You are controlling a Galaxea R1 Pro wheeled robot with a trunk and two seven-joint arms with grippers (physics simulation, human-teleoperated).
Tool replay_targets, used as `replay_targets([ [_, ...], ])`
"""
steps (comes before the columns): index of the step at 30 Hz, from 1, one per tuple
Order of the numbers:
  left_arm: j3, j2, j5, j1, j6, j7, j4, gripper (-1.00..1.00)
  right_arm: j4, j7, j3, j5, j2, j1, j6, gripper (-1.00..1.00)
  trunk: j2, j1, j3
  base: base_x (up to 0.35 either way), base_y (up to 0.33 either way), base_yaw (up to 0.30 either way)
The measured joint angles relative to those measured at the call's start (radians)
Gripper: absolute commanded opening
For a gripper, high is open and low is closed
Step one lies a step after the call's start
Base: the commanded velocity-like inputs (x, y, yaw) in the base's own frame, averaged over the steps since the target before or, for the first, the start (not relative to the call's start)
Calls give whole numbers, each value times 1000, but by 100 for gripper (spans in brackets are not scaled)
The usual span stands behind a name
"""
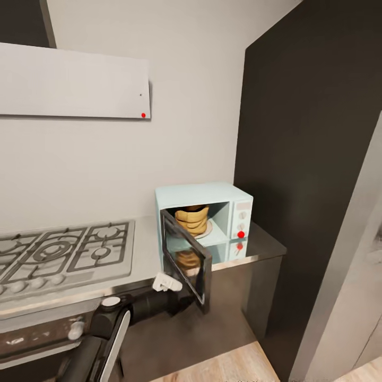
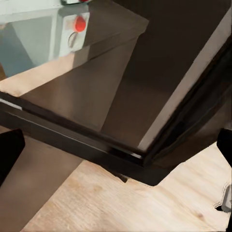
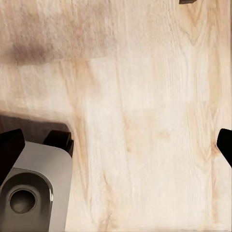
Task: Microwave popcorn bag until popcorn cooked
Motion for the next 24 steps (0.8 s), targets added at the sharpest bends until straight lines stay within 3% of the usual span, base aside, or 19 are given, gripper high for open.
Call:
replay_targets([
  [2,0,-10,1,0,-1,48,0,100,0,0,0,0,0,0,0,100,0,0,0,0,0,-240],
  [7,0,-14,-1,0,-2,81,0,100,0,0,0,0,-1,0,0,100,0,0,0,0,0,-240],
  [11,-1,-28,-1,0,-2,204,0,100,0,0,0,0,1,0,0,100,0,0,0,0,0,-242],
  [16,-4,-41,-1,0,-2,230,0,100,0,0,0,-1,1,0,0,100,0,0,0,0,0,-223],
  [22,-5,-43,3,0,1,237,0,100,0,-2,0,0,-1,0,1,100,0,0,0,0,0,-29],
  [23,-4,-43,0,0,1,270,0,100,0,-2,0,0,-1,0,1,100,0,0,0,0,0,-1],
  [24,-6,-45,0,0,1,346,0,100,0,-2,0,0,-1,0,0,100,0,0,0,0,0,0],
])
